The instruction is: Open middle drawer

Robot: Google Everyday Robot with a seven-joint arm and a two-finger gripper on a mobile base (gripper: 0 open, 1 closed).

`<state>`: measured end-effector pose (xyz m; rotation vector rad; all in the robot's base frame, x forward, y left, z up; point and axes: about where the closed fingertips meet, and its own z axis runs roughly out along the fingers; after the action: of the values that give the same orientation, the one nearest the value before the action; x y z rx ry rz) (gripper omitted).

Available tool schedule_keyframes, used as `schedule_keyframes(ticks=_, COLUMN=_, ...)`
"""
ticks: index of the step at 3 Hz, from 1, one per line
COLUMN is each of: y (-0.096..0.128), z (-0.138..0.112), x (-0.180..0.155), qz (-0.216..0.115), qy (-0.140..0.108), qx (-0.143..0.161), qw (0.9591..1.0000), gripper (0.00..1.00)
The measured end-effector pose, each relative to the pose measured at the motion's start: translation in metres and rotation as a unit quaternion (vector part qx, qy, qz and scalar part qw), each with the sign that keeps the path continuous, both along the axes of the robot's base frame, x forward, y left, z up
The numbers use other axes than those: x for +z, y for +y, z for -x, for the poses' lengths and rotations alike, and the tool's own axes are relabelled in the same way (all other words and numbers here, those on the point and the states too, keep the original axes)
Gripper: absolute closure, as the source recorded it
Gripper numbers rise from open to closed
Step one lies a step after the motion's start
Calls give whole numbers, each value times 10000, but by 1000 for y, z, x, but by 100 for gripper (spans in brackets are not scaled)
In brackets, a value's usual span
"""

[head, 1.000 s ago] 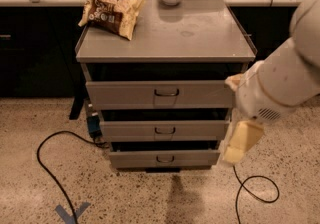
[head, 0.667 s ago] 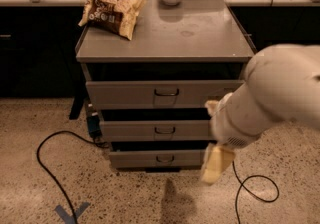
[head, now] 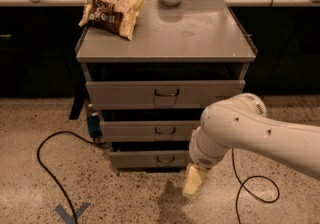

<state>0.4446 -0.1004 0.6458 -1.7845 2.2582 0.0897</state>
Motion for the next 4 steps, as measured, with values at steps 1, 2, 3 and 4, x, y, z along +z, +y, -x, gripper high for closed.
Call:
schedule_keyframes(ticks=1, y=1, z=-1, x=-10, qz=-10, qy=88, qx=-149, qw=9998, gripper=0)
schedule_keyframes(ticks=2, y=1, z=-1, x=-10, qz=-10, qy=88, qx=-149, qw=9998, gripper=0)
schedule_keyframes(ticks=3, y=10, z=-23, x=-24, qz=-316, qy=98, qx=-344, qw=9989, gripper=0)
schedule_keyframes(ticks=4, y=32, z=-64, x=-50, qz=-936, qy=25, qx=-683, qw=9933, gripper=0)
